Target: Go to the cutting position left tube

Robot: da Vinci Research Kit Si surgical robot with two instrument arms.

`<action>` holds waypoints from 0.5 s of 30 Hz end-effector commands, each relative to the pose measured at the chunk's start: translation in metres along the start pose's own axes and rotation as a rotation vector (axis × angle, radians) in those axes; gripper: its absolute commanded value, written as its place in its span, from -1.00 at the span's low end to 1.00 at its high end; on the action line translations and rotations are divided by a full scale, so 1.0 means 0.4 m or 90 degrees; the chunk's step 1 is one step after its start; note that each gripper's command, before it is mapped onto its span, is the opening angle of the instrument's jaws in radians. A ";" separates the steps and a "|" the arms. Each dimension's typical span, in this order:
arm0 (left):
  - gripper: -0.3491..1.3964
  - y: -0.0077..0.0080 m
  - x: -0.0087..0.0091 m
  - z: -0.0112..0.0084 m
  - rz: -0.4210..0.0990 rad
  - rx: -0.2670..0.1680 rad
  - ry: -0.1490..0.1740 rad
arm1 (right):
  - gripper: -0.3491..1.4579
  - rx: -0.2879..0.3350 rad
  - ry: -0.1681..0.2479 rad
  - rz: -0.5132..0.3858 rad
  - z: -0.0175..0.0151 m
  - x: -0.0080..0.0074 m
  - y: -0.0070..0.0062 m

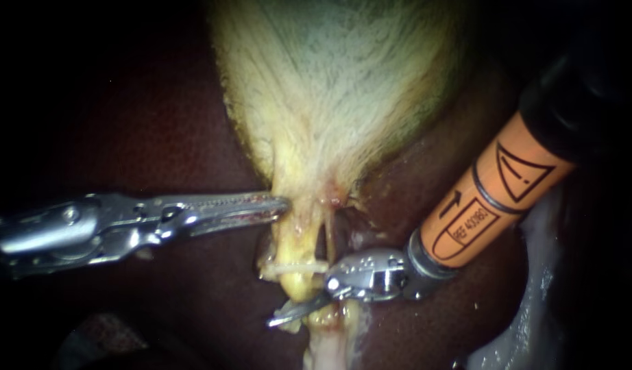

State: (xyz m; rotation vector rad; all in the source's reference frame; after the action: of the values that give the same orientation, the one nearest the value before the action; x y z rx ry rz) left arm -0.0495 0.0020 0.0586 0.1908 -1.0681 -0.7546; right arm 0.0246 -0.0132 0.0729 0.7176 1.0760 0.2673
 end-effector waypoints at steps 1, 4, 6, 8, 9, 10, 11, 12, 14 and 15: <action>-0.67 -0.0005 -0.0003 -0.0002 0.001 0.002 0.000 | 0.82 0.001 -0.001 -0.001 0.0003 0.0000 0.0001; -0.67 -0.0015 -0.0005 -0.0003 0.001 0.003 0.000 | 0.82 0.001 -0.001 0.000 0.0004 0.0000 0.0004; -0.67 -0.0017 -0.0006 -0.0003 0.001 0.003 0.000 | 0.80 0.001 -0.001 0.000 0.0004 0.0000 0.0006; -0.67 -0.0016 -0.0006 -0.0002 0.001 0.003 0.000 | 0.80 0.001 -0.001 0.000 0.0004 0.0000 0.0006; -0.67 -0.0016 -0.0005 -0.0001 0.001 0.003 0.000 | 0.80 0.001 -0.001 0.000 0.0005 0.0001 0.0006; -0.67 -0.0016 -0.0005 -0.0001 0.001 0.003 0.000 | 0.80 0.001 -0.001 0.000 0.0006 0.0001 0.0005; -0.67 -0.0015 -0.0005 -0.0001 0.001 0.003 0.000 | 0.80 0.001 -0.001 0.000 0.0006 0.0001 0.0005; -0.67 -0.0015 -0.0005 -0.0001 0.001 0.004 0.000 | 0.80 0.001 -0.001 0.000 0.0006 0.0001 0.0004; -0.67 -0.0015 -0.0005 -0.0001 0.001 0.004 0.000 | 0.80 0.001 -0.001 0.000 0.0006 0.0001 0.0004; -0.67 -0.0015 -0.0005 0.0000 0.001 0.003 0.000 | 0.80 0.001 -0.001 0.000 0.0006 0.0001 0.0004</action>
State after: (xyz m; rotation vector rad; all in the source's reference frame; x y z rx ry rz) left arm -0.0498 0.0017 0.0581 0.1942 -1.0704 -0.7499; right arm 0.0248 -0.0131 0.0731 0.7185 1.0754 0.2661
